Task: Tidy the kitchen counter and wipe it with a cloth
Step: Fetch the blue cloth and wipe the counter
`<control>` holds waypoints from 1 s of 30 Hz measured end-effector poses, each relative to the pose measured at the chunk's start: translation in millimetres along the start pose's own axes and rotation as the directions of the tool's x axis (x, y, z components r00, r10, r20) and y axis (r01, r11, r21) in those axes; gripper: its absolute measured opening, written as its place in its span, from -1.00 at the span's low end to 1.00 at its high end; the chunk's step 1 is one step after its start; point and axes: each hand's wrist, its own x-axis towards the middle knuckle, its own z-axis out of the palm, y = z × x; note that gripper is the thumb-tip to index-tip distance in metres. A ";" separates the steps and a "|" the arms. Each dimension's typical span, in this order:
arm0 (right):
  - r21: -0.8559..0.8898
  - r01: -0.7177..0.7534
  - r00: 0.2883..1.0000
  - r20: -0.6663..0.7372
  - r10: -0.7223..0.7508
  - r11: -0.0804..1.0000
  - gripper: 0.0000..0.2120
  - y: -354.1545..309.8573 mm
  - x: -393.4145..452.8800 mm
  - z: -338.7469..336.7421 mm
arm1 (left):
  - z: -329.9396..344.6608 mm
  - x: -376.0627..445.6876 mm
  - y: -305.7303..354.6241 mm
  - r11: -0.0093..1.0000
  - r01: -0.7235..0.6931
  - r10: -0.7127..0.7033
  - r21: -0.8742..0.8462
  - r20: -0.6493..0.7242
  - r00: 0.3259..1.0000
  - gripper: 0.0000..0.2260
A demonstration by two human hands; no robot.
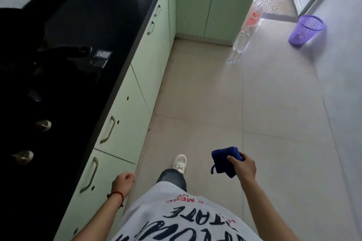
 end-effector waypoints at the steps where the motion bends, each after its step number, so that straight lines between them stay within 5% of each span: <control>1: 0.009 -0.006 1.000 -0.008 0.006 1.000 -0.62 -16.3 13.8 2.9 | -0.8 11.4 19.7 1.000 0.005 -0.005 0.000 0.004 1.000 -0.76; 16: 0.110 -0.177 0.973 -0.128 0.191 0.978 -0.63 -154.1 196.1 -5.0 | 46.2 152.4 377.9 0.954 -0.296 0.285 0.045 0.166 0.944 -0.72; 22: 0.079 -0.167 0.982 -0.071 0.173 0.983 -0.63 -240.1 299.2 -5.0 | 65.7 196.1 457.6 0.973 -0.229 0.224 0.031 0.120 0.967 -0.73; 30: -0.072 0.091 0.988 0.135 -0.081 0.993 -0.63 -408.7 416.1 22.6 | 66.2 238.6 522.3 0.992 -0.105 0.104 -0.074 -0.018 0.994 -0.73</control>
